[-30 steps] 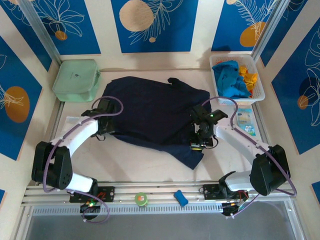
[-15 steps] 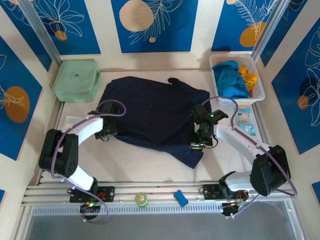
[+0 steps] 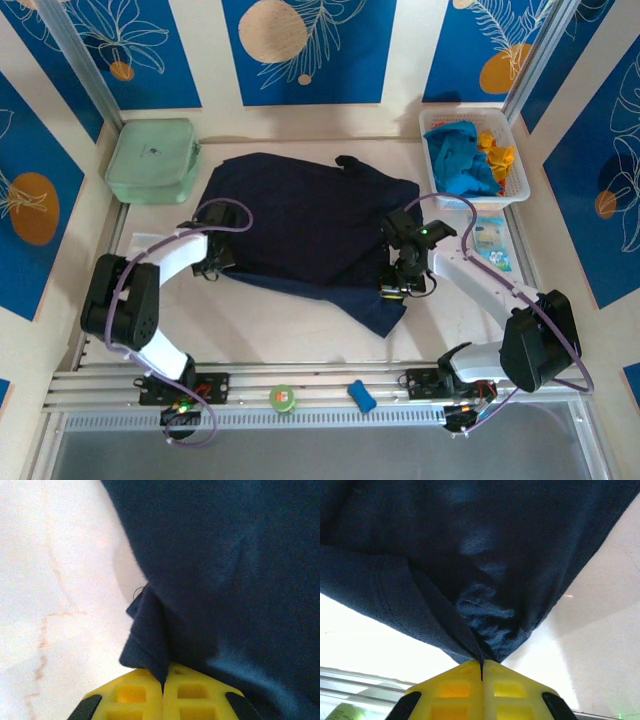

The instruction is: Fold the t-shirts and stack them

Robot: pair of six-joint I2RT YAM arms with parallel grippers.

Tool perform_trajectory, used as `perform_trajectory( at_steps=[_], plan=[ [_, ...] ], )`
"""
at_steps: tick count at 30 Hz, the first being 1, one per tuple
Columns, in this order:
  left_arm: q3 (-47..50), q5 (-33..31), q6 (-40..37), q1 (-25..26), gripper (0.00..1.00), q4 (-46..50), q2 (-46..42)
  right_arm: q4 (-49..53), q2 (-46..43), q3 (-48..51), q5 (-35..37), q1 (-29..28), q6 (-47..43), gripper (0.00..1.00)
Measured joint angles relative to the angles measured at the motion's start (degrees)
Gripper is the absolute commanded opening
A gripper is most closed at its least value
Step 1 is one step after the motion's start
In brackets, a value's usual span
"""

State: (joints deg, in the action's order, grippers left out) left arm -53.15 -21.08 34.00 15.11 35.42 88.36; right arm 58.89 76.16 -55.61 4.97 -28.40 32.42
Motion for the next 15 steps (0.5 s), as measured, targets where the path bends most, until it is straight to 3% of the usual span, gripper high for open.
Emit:
perform_trajectory(
  at_steps=[8, 9, 12, 13, 15],
  plan=[
    [-9.38, -3.91, -1.62, 0.04, 0.0, 17.57, -16.24, -1.33, 0.02, 0.28, -0.02, 1.07, 0.0, 0.0],
    [-9.77, -3.98, -1.73, 0.04, 0.1, 19.74, -17.53, -1.66, 0.02, 0.28, -0.04, 1.11, 0.0, 0.0],
    [-8.83, -4.02, -1.84, 0.07, 0.61, 25.2, -19.37, -2.45, 0.2, 0.31, -0.02, 1.16, -0.02, 0.0],
    [-7.78, -3.78, -1.86, 0.07, 0.72, 26.08, -19.67, -2.47, 0.31, 0.31, 0.0, 1.22, -0.04, 0.0],
    [-5.62, -2.64, -1.33, 0.13, 0.79, 27.3, -19.85, -2.51, 0.46, 0.31, 0.04, 1.31, -0.04, 0.0]
  ],
)
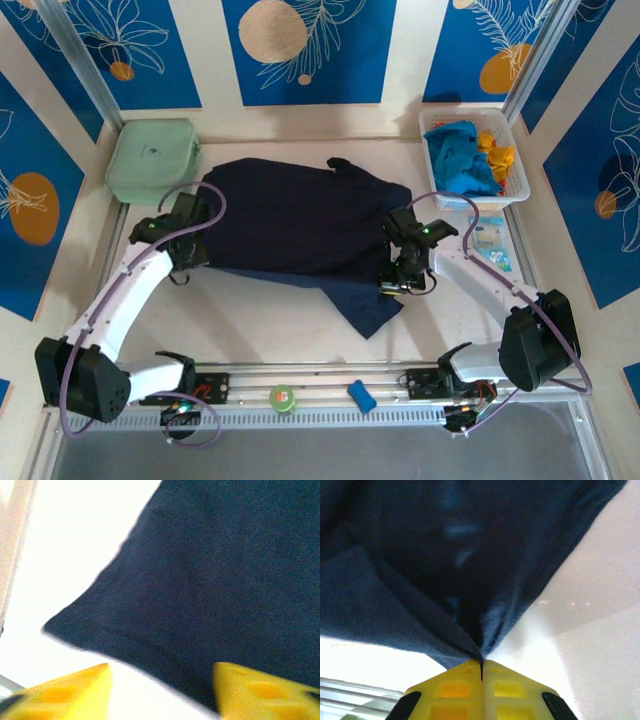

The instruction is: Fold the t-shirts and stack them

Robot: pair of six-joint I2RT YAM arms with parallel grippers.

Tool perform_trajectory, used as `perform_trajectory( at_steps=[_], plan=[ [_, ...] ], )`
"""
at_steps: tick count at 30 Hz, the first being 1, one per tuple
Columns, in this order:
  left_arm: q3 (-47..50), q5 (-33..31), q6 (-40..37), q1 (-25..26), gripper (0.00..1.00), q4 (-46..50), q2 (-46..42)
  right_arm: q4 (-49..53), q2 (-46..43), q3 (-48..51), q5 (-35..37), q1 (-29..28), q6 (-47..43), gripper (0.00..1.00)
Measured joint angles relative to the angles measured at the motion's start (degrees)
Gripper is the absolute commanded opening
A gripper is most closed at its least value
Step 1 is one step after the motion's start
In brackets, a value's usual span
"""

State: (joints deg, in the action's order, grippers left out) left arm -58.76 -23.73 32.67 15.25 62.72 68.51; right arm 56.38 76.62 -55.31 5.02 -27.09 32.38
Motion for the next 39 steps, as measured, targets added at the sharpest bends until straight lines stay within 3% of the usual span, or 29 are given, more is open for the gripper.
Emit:
perform_trajectory(
  at_steps=[13, 16, 25, 32, 39],
  plan=[
    [1.79, 2.08, -0.07, 0.02, 0.84, -1.05, 3.76, -0.09, 0.07, 0.57, -0.74, -0.48, -0.9, 0.0],
    [1.75, 3.15, -0.15, 0.02, 0.84, -3.26, 5.99, -0.37, 0.22, 0.57, -3.5, -3.89, -1.4, 0.0],
    [1.16, 4.85, -0.26, 0.02, 0.84, -7.85, 10.03, -6.14, 4.85, 0.46, -18.23, -21.84, -1.53, 0.0],
    [0.85, 5.29, -1.25, 0.02, 0.84, -9.51, 10.49, -6.88, 10.51, 0.13, -21.81, -24.81, -3.32, 0.24],
    [0.85, 5.33, -1.27, 0.02, 0.84, -10.86, 11.58, -8.46, 9.62, -4.85, -25.92, -24.83, -5.29, 0.18]
  ],
)
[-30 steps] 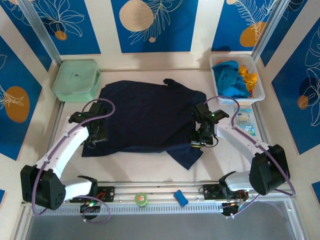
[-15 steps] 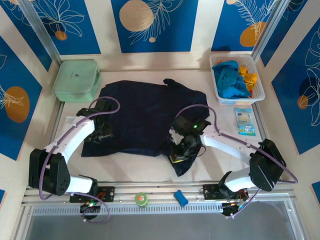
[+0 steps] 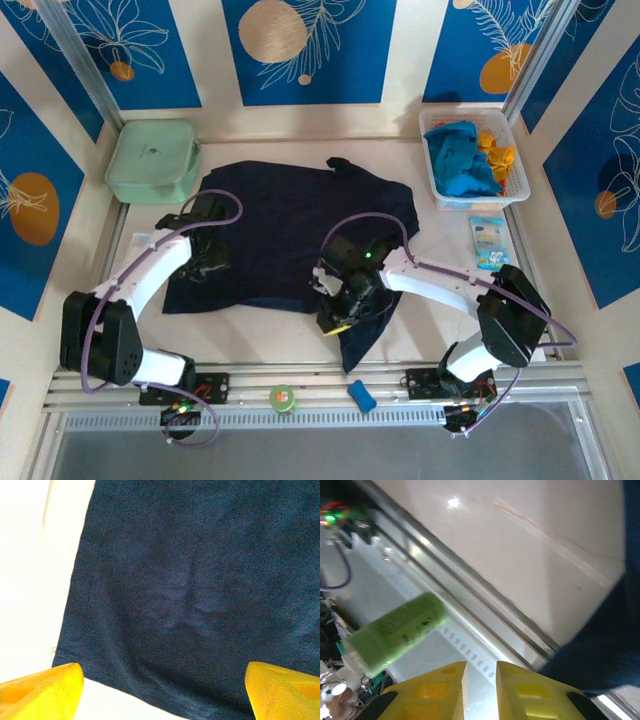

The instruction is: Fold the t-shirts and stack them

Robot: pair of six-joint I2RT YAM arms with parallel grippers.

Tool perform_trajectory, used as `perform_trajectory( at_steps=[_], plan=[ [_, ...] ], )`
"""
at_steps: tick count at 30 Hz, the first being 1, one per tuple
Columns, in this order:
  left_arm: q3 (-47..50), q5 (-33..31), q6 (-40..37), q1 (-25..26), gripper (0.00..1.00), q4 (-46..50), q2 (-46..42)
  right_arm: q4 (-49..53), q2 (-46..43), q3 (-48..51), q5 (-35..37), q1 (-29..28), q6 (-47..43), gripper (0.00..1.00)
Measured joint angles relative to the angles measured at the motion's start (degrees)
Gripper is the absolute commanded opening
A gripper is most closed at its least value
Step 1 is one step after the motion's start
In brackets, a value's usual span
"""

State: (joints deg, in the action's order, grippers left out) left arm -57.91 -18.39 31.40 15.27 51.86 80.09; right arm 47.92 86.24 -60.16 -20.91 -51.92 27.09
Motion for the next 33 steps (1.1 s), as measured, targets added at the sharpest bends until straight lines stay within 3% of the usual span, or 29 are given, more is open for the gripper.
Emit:
perform_trajectory(
  at_steps=[6, 8, 13, 16, 21, 33],
  plan=[
    [0.0, -0.04, -0.31, 0.0, 0.85, -1.64, 1.84, -0.44, 0.63, -3.69, 2.93, 2.14, 1.66, 0.22],
    [0.02, -0.04, -0.42, 0.0, 0.85, -2.71, 3.06, -0.13, 0.7, -3.26, 6.05, 6.36, 3.23, 0.23],
    [0.09, -0.04, -0.39, 0.0, 0.85, -6.8, 9.31, -1.7, 2.23, -0.11, 13.44, 23.3, 6.88, 0.05],
    [0.11, -0.04, -0.42, 0.0, 0.84, -8.72, 13.38, -3.34, 7.56, -0.22, 15.47, 29.16, 7.91, 0.0],
    [0.11, -0.04, -0.42, 0.0, 0.85, -9.75, 16.44, -2.01, 18.67, -3.48, 17.07, 32.98, 7.78, 0.0],
    [-2.51, -0.28, -2.05, 0.0, 0.85, -9.84, 19.98, 4.87, 30.27, -21.46, 22.29, 39.01, 3.78, 0.0]
  ],
)
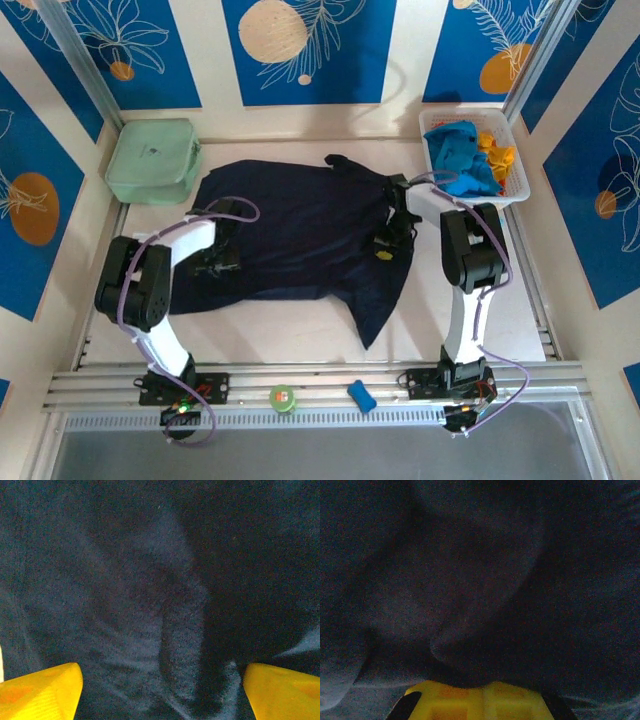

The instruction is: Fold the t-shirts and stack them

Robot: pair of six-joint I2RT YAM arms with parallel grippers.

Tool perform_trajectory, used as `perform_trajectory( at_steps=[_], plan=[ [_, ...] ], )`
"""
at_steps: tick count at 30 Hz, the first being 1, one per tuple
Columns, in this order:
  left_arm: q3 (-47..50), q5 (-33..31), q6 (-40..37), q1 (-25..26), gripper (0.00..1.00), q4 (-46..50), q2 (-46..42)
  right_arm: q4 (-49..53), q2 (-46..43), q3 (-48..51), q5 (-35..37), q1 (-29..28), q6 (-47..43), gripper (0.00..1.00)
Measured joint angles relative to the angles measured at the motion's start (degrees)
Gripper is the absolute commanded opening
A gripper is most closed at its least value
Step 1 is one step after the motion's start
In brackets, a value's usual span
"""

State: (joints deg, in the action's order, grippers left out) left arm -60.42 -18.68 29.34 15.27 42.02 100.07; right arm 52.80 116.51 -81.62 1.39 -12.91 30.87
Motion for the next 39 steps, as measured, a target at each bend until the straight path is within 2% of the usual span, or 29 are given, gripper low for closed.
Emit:
perform_trajectory(
  at_steps=[7, 10, 12, 16, 22, 24, 28, 32, 39],
  plan=[
    [-6.25, 0.04, -1.86, 0.04, 0.85, 0.35, 5.01, 3.65, 8.96, -15.19, 3.69, 4.83, -4.87, 0.0],
    [-8.7, 0.0, -2.56, 0.2, 0.85, 0.35, 6.71, 3.89, 10.71, -18.36, 4.74, 5.7, -7.15, 0.0],
    [-9.18, -0.24, -2.93, 0.24, 0.85, 0.35, 7.06, 3.93, 10.51, -18.23, 5.27, 5.75, -8.26, 0.09],
    [-9.18, -0.59, -3.65, 0.24, 0.88, 0.39, 6.84, 1.73, 3.78, -9.31, 3.87, 4.9, -9.6, 0.34],
    [-9.03, -0.87, -5.46, 0.24, 0.91, 0.92, 3.96, -1.88, -16.65, 9.16, -3.5, 1.44, -7.82, 0.54],
    [-9.05, -0.87, -5.81, 0.24, 0.91, 1.25, 1.7, -3.63, -20.81, 14.03, -6.36, 0.85, -6.84, 0.59],
    [-9.25, -0.87, -5.95, 0.28, 0.91, 2.34, -2.43, -6.93, -22.64, 22.12, -9.81, 0.87, -4.68, 0.64],
    [-9.25, -0.85, -5.92, 0.39, 0.91, 2.86, -4.24, -8.35, -22.67, 25.22, -11.06, 0.59, -2.95, 0.65],
    [-7.91, -0.87, -5.92, 0.39, 0.92, 3.39, -5.57, -13.18, -22.67, 26.05, -15.06, -0.63, -0.57, 0.55]
  ],
)
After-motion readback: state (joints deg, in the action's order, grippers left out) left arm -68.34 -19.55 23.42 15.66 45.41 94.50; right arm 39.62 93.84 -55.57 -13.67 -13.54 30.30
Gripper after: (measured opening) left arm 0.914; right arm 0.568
